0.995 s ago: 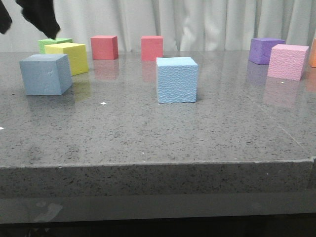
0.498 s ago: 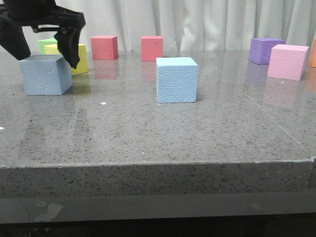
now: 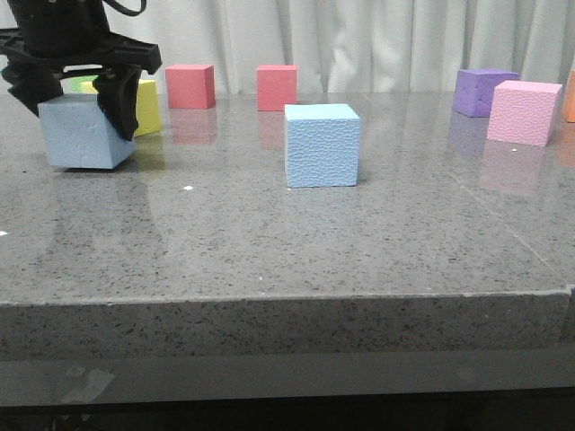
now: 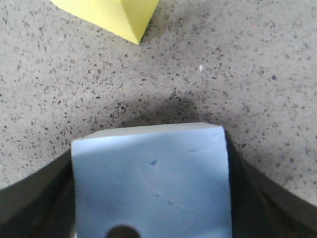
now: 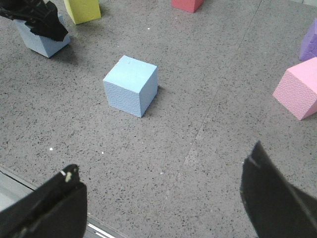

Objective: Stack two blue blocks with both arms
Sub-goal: 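Lower the left gripper and grasp the light blue cube, then lift the cube with the left gripper and carry it above the center cube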

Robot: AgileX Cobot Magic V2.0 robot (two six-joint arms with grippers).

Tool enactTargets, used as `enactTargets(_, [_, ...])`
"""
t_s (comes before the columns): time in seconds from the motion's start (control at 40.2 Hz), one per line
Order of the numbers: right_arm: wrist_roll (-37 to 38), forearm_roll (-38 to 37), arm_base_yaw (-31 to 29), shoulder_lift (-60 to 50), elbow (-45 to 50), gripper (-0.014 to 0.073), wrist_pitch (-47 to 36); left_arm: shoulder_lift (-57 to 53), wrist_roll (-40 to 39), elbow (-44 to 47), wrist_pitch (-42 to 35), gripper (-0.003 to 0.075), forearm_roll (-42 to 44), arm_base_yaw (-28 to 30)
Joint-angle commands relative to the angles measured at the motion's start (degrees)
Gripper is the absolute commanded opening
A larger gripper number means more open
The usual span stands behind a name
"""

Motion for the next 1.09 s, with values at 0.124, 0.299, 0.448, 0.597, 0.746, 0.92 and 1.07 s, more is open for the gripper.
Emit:
enactTargets(0.124, [-0.6,-0.3,-0.3,-0.2,-1.4,0.0636,-3.9,-3.8,22.4,-11.4,7.0,0.0424,-12.7,-2.8])
enactTargets(0.299, [-0.6,-0.3,-0.3,-0.2,-1.4,0.0636,-3.9,-3.7,40.9,-18.4,10.4,0.0424,-17.9,-8.3])
enactTargets(0.448, [-0.6,-0.3,-0.3,-0.2,-1.4,0.0636,-3.9,-3.5,50.8,-21.0,9.0,0.0424,-17.7,-13.9])
enactTargets(0.597, [-0.6,-0.3,-0.3,-0.2,-1.4,0.0636,-3.9,-3.2,57.8,-21.1,5.8,0.0424,-17.7,-18.5])
enactTargets(0.746, [-0.6,-0.3,-0.3,-0.2,-1.4,0.0636,-3.9,-2.3,61.2,-21.1,2.2,0.0424,-17.5,-21.0])
enactTargets(0.92, [-0.6,-0.3,-0.3,-0.2,-1.4,0.0636,-3.9,-0.2,61.5,-21.4,2.8,0.0424,-16.6,-21.4])
enactTargets(1.07, [-0.6,-0.3,-0.3,-0.2,-1.4,0.0636,-3.9,1.0,61.6,-21.4,3.2,0.0424,-14.4,-21.4])
